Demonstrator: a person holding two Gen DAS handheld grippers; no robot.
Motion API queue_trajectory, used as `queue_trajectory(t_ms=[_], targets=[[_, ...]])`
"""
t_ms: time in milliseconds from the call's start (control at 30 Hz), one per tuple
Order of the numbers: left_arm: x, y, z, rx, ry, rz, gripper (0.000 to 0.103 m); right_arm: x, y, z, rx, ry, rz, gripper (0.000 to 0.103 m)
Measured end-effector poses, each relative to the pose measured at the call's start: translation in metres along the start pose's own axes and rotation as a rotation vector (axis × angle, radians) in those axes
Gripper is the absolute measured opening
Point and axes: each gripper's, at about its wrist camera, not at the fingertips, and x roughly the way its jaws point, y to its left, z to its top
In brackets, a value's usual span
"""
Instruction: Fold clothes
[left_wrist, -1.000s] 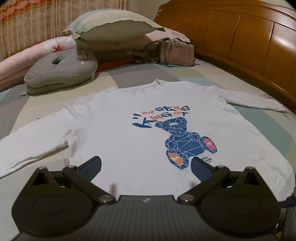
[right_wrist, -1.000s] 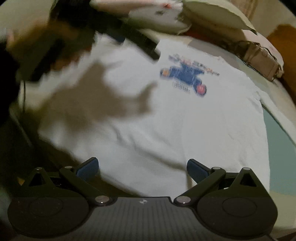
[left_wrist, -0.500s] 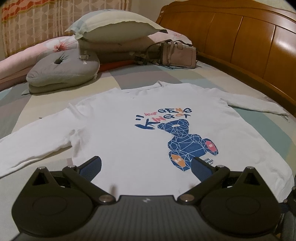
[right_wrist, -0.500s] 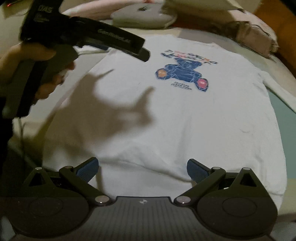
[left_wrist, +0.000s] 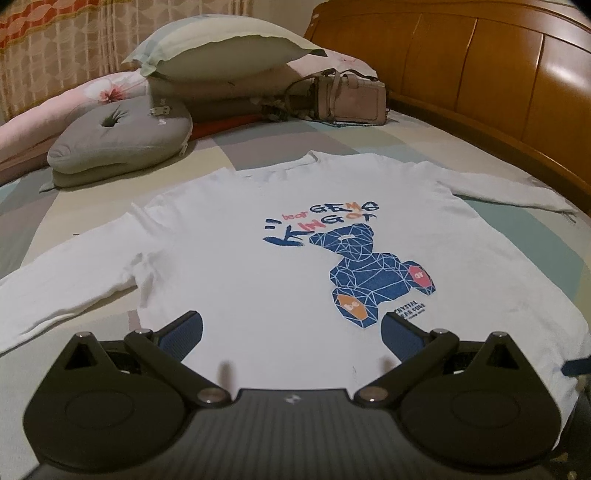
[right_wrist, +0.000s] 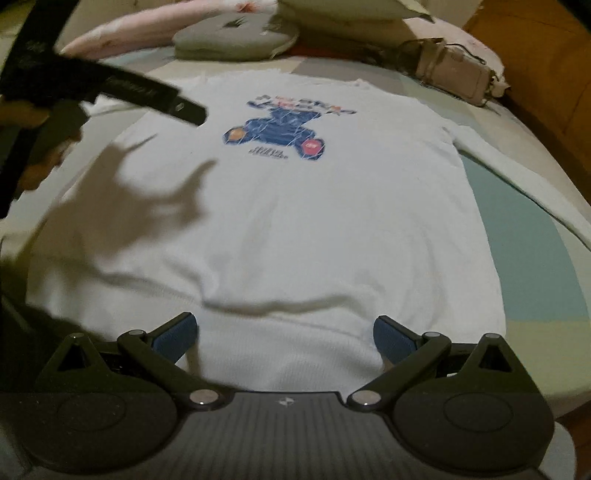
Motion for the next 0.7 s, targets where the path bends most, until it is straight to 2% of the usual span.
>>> queue_trajectory(t_ms=[233,300,333,433,567,700], targets=[[-0.001,-0.002,-0.002,0.014,0.0,-0.007,0.102,-0.002,-0.01,0.01,0.039,0.0,-0.014,0.103],[0.0,-0.001,-0.002,0.013,0.004,-0.003,0.102,0.002,-0.015,0.002,0.071,0.041,-0.003,0.103],[0.0,0.0,-0.002,0.011,0.005,-0.001,0.102,-0.001,-0.015,-0.003,0.07,0.033,-0.002,0.103],[0.001,0.001,-0.001,0.002,0.007,0.0,0.102,-0.007,-0.01,-0.009,0.03,0.05,-0.008,0.103],[0.001,-0.002,-0.002,0.012,0.005,-0.006,0.102,-0.014,-0.02,0.006,0.048,-0.01,-0.004,0.103],[0.002,-0.002,-0.003,0.019,0.01,-0.003,0.102,0.001,-0.048,0.016,0.139,-0.013,0.008,0.103]])
